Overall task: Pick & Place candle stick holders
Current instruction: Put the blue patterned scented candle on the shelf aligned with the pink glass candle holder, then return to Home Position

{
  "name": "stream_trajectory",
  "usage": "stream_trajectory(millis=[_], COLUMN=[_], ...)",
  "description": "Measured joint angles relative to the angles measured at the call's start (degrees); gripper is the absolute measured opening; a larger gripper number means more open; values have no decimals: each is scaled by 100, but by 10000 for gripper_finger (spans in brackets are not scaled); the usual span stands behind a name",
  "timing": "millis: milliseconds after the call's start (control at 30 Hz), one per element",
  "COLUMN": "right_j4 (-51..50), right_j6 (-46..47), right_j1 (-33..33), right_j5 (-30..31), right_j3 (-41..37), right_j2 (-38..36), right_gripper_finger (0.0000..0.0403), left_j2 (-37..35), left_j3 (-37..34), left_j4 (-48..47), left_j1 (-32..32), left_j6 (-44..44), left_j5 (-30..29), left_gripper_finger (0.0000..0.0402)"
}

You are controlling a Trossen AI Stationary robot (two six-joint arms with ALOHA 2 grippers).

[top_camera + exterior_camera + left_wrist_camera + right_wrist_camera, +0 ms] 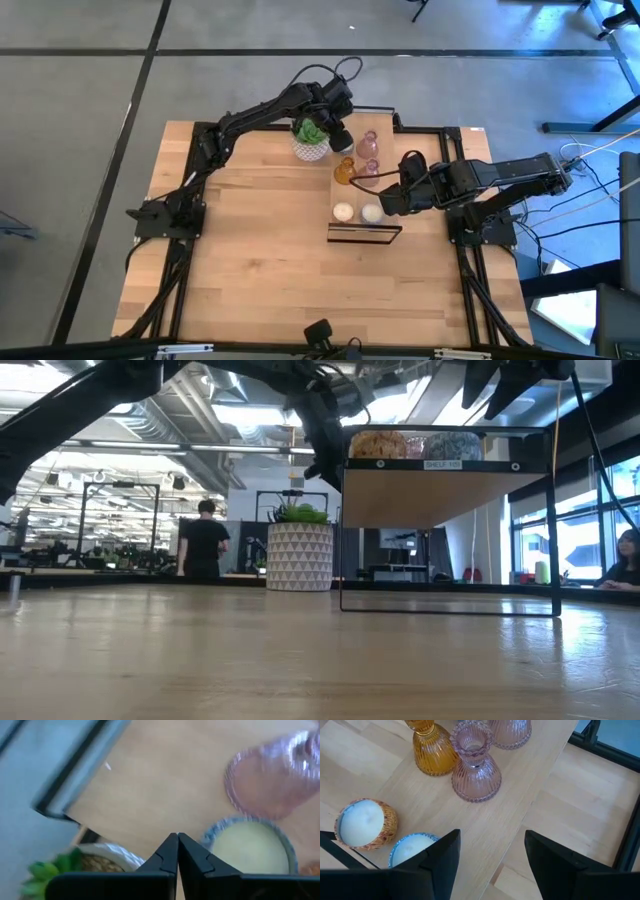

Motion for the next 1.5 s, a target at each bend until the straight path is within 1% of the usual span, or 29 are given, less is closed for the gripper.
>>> stream_trajectory(millis=[67, 133, 300, 467, 567, 633, 767, 833, 933, 1000, 1100, 1167, 1267, 1300, 1400, 1500], right_j4=[-2, -2, -10, -15, -15, -13, -12, 27, 106, 194, 357, 328, 231, 162, 26, 110], right_j6=[-2, -2, -2, -3, -4, -4, -5, -88, -513, -1011, -2002, -2444, -2974, -3132, -3511, -3768], right_j1=[0, 0, 0, 0, 0, 0, 0, 4, 29, 98, 267, 413, 594, 645, 785, 981], right_j5=[-2, -2, -9, -26, -22, -6, -2, 0, 52, 150, 98, 81, 126, 146, 261, 240], right_j3=[0, 0, 0, 0, 0, 0, 0, 0, 46, 204, 464, 593, 645, 645, 644, 488], right_j2=[0, 0, 0, 0, 0, 0, 0, 0, -24, -65, -159, -243, -481, -576, -910, -1355], right_gripper_finger=[225, 225, 225, 225, 225, 225, 225, 225, 225, 224, 220, 213, 199, 193, 173, 150], left_j2=[12, 43, 76, 74, 74, 74, 5, -89, -334, -546, -852, -1052, -1307, -1380, -1561, -1622], left_j3=[-7, 2, -2, -2, -2, -2, 3, 120, 331, 354, 321, 321, 321, 321, 321, 321], left_j4=[-52, 16, -165, -177, -259, -270, -109, 11, 357, 582, 742, 700, 690, 686, 688, 684], left_j1=[0, -2, -7, -7, -24, -53, -123, -133, -134, -131, -142, -164, -251, -288, -445, -642], left_j6=[2, 2, 9, -74, -79, -49, 57, 61, 58, 9, -167, -289, -496, -589, -897, -1288], left_j5=[119, 143, 242, 538, 525, 306, -449, -713, -793, -606, 47, 512, 995, 1087, 1101, 810], left_gripper_finger=[2, 2, 2, 2, 2, 2, 2, 2, 2, 2, 2, 2, 2, 2, 2, 2])
